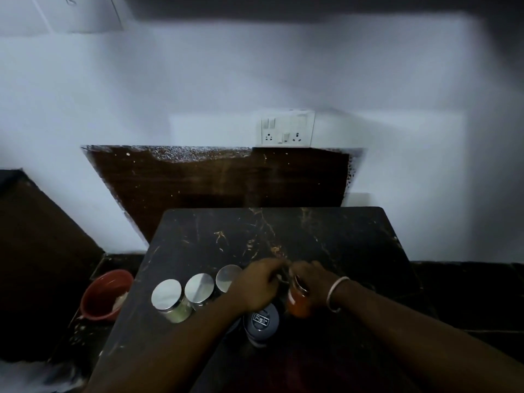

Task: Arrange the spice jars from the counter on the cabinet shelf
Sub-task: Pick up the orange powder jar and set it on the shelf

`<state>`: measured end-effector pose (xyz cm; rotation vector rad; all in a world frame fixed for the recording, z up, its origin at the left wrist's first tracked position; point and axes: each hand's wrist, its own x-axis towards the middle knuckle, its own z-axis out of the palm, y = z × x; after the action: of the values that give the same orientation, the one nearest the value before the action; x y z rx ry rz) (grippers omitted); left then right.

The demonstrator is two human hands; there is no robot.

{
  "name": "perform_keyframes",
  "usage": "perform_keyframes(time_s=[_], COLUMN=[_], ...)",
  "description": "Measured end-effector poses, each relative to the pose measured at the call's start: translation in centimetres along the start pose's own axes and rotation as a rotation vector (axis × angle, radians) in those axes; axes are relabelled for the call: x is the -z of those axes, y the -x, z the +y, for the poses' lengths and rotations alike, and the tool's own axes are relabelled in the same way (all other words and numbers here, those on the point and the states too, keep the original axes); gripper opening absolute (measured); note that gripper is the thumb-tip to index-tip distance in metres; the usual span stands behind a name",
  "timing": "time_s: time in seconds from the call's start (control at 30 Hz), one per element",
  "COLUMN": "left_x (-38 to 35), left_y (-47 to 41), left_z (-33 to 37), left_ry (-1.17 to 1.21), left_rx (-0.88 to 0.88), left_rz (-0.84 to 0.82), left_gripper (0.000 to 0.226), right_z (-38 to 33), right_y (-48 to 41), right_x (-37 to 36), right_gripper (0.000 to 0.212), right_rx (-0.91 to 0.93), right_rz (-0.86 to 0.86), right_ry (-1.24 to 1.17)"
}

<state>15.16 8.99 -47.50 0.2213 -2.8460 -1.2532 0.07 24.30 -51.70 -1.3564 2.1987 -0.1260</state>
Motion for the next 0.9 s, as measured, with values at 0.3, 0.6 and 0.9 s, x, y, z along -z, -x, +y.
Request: perform_keyframes(time_s=[0.3,0.6,0.9], left_x=[8.3,10.9,10.2], left_y=[0.1,1.7,2.5], left_z=[7.2,18.1,20.2], left_ry=[0.687,1.001,1.105], left_rx=[-0.17,-0.305,-0.317], left_rz=[-0.077,0.324,0.409], left_gripper=[0.071,0.06,0.027], right_z=[-7.0,-13.3,-14.8], right_y=[8.2,10.5,12.7], right_x=[16.9,15.0,16.8], right_gripper=[0.084,0.07,0.047], right_rx=[0.485,0.765,0.662], right_rz=[0.16,0.734,0.888], right_ry=[-0.55,-1.461,-1.419])
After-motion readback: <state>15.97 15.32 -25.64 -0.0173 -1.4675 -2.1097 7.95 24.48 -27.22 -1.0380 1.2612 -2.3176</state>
